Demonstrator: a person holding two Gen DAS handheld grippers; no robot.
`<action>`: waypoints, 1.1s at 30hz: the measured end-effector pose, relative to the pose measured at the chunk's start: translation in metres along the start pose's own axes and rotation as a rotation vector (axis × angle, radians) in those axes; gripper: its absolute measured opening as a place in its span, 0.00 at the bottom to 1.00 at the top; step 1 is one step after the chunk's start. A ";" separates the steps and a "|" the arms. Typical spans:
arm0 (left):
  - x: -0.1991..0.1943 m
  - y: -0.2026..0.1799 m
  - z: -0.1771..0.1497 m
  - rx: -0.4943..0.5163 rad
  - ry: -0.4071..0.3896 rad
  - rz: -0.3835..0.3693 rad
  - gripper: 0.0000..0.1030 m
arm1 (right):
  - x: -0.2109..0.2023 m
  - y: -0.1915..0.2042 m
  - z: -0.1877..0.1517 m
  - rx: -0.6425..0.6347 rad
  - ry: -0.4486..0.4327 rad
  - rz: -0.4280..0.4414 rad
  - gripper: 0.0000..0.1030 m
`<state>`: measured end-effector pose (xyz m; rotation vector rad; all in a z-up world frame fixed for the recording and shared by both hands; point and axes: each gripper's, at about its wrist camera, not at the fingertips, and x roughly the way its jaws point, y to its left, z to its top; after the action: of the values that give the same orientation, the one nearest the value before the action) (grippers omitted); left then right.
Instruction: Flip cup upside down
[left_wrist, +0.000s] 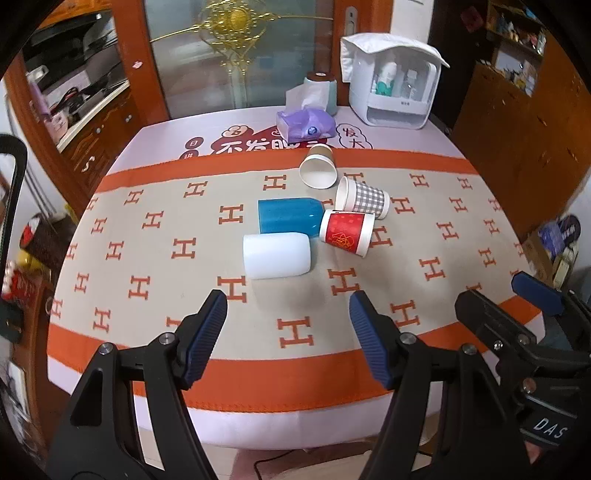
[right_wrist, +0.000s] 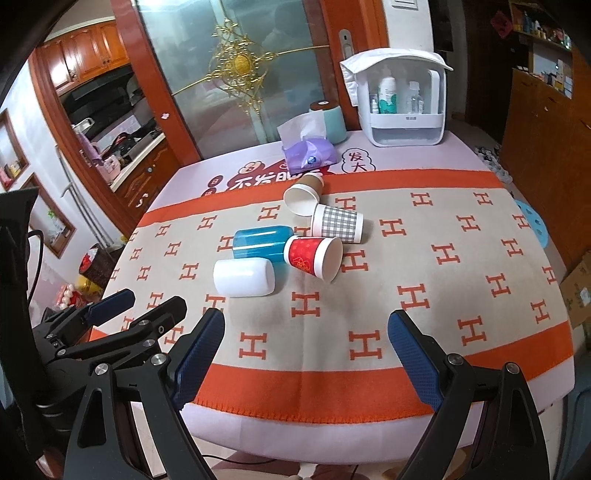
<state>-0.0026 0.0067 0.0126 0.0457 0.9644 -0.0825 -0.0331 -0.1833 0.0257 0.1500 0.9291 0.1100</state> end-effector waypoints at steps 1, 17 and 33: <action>0.002 0.002 0.003 0.023 0.009 -0.001 0.64 | 0.003 0.000 0.001 0.007 0.002 -0.002 0.89; 0.085 0.045 0.081 0.415 0.113 -0.291 0.66 | 0.096 -0.001 0.006 0.286 0.110 -0.033 0.89; 0.234 -0.007 0.052 1.016 0.314 -0.247 0.62 | 0.198 -0.021 -0.017 0.477 0.203 -0.038 0.89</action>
<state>0.1716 -0.0163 -0.1501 0.8958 1.1527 -0.8068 0.0713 -0.1713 -0.1439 0.5708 1.1491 -0.1367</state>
